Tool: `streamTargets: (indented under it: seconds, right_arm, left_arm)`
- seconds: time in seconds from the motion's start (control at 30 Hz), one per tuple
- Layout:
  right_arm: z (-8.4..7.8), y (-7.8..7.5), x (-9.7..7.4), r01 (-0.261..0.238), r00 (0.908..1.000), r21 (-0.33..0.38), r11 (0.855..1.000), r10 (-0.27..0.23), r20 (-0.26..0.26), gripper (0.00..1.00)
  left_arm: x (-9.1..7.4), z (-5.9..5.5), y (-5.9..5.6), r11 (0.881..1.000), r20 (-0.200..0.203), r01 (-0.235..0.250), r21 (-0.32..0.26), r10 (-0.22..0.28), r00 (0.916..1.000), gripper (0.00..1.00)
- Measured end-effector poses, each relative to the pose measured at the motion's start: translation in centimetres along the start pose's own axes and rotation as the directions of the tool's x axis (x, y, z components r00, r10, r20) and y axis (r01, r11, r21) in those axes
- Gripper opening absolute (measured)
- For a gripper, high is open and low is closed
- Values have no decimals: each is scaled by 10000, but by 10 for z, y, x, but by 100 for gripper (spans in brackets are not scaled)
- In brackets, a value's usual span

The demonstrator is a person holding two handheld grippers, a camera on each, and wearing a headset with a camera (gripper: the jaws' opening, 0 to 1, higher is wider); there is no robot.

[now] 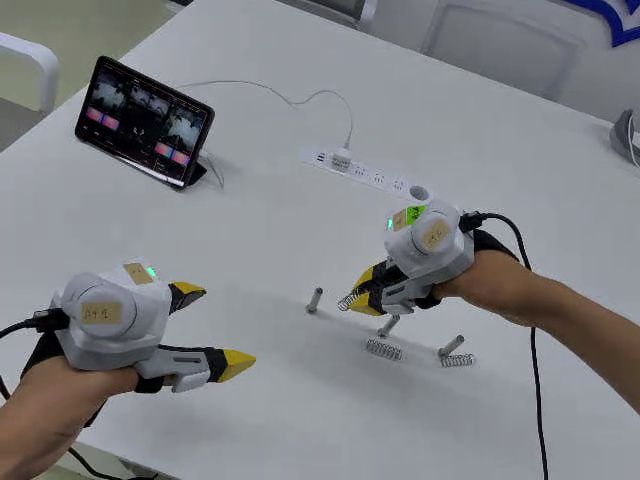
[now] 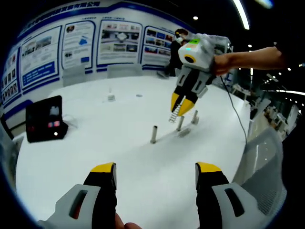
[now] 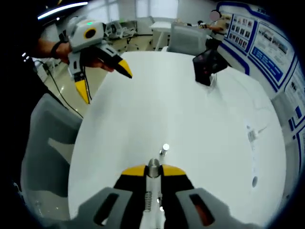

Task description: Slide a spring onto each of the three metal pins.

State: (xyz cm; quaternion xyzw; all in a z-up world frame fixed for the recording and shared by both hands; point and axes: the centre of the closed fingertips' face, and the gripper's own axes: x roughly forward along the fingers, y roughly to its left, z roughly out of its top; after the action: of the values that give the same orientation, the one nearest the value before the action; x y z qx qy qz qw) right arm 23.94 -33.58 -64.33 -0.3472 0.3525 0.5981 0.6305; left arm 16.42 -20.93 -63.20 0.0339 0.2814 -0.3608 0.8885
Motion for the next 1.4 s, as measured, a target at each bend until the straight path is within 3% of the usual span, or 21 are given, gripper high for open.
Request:
streamTargets:
  seconds: [0.23, 0.53, 1.4]
  right_arm:
    - [6, -14, 8, 14, 10000, -26, 10000, -14, 39, 12]
    - [13, -21, 19, -126, 9999, -147, 9998, 126, 22, 12]
    - [15, -18, 43, -497, 9980, -501, 9975, 477, -411, 13]
  left_arm:
    - [-4, -1, 6, 9999, 9, -97, -78, 97, 10000, 68]
    - [-9, -5, 10, 9995, -26, -193, -244, 192, 9998, 68]
    - [-14, -11, 6, 9987, -78, -179, -479, 176, 9998, 67]
